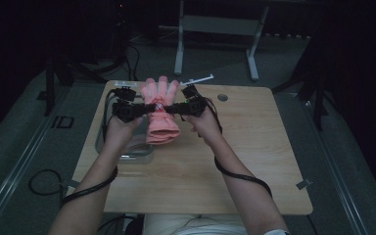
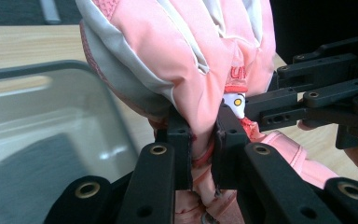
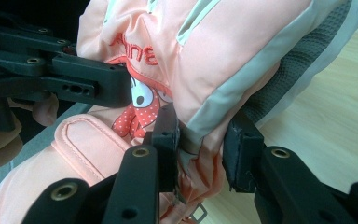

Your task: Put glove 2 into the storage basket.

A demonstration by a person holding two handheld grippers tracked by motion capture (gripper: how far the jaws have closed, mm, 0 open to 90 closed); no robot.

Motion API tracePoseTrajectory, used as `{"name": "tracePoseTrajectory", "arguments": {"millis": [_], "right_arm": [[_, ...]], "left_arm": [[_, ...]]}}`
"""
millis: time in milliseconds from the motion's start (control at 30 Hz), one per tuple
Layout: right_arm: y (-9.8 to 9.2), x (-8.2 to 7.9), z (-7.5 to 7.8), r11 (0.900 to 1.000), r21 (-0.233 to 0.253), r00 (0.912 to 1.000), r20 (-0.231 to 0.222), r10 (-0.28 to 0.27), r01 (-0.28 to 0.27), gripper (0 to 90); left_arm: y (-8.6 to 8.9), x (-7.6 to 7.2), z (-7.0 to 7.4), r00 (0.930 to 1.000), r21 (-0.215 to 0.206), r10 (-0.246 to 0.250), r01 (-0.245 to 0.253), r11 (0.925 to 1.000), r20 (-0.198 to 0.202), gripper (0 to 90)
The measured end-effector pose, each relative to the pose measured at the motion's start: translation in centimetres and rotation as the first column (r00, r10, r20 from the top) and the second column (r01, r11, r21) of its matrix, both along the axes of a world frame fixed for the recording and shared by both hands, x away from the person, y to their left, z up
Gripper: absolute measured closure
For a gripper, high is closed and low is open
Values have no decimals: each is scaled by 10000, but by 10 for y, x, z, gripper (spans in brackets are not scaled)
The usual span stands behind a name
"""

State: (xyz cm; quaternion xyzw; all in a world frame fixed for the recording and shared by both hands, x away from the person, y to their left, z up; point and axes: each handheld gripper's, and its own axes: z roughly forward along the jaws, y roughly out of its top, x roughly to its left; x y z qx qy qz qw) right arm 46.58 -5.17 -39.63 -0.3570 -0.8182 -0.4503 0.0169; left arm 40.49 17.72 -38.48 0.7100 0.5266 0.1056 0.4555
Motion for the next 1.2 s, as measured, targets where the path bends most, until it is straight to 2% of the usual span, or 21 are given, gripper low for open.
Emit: {"name": "tracePoseTrajectory", "arguments": {"millis": [100,200,233,267,300,367,500,567,600,667,800,867,1033,1133,1200], "right_arm": [[22,4,5,9996,-109,9996,69,258,-257,691],[44,10,6,9985,-165,9987,-46,517,-518,691],[44,10,6,9985,-165,9987,-46,517,-518,691],[62,14,5,9974,-236,9976,-162,675,-679,691],[70,15,4,9971,-284,9973,-207,701,-707,691],[82,17,1,9968,-386,9974,-213,692,-699,691],[97,21,-13,9968,-545,9976,-385,568,-589,690],[101,23,-22,9967,-618,9972,-560,489,-523,690],[103,24,-29,9963,-702,9968,-652,460,-506,690],[105,25,-39,9962,-749,9955,-864,379,-444,690],[106,28,-58,9937,-1028,9920,-1221,321,-448,689],[107,30,-65,9927,-1121,9891,-1447,277,-442,689],[108,34,-81,9872,-1501,9834,-1795,271,-546,683],[110,35,-87,9844,-1680,9823,-1860,211,-530,678],[111,35,-88,9828,-1773,9830,-1827,193,-523,678]], "left_arm": [[19,-1,3,9995,12,300,-300,9995,8,799],[38,-2,2,9982,-29,589,-589,9983,-104,799],[38,-2,2,9982,-29,589,-589,9983,-104,799],[55,0,-1,9968,-95,759,-762,9970,-233,799],[60,1,-2,9962,-133,812,-816,9966,-304,799],[70,3,-7,9954,-75,884,-887,9960,-370,798],[83,9,-24,9938,-250,869,-888,9957,-696,798],[84,11,-29,9930,-281,892,-916,9954,-770,798],[86,14,-40,9913,-305,878,-912,9954,-983,798],[86,15,-51,9889,-320,915,-959,9949,-1172,798],[85,20,-68,9816,-250,963,-1018,9945,-1649,796],[82,22,-75,9771,-85,1007,-1041,9945,-1876,795],[79,27,-88,9661,220,1077,-1055,9942,-2347,787],[77,30,-93,9576,404,1290,-1227,9916,-2576,780],[77,30,-93,9576,404,1290,-1227,9916,-2576,779]]}}
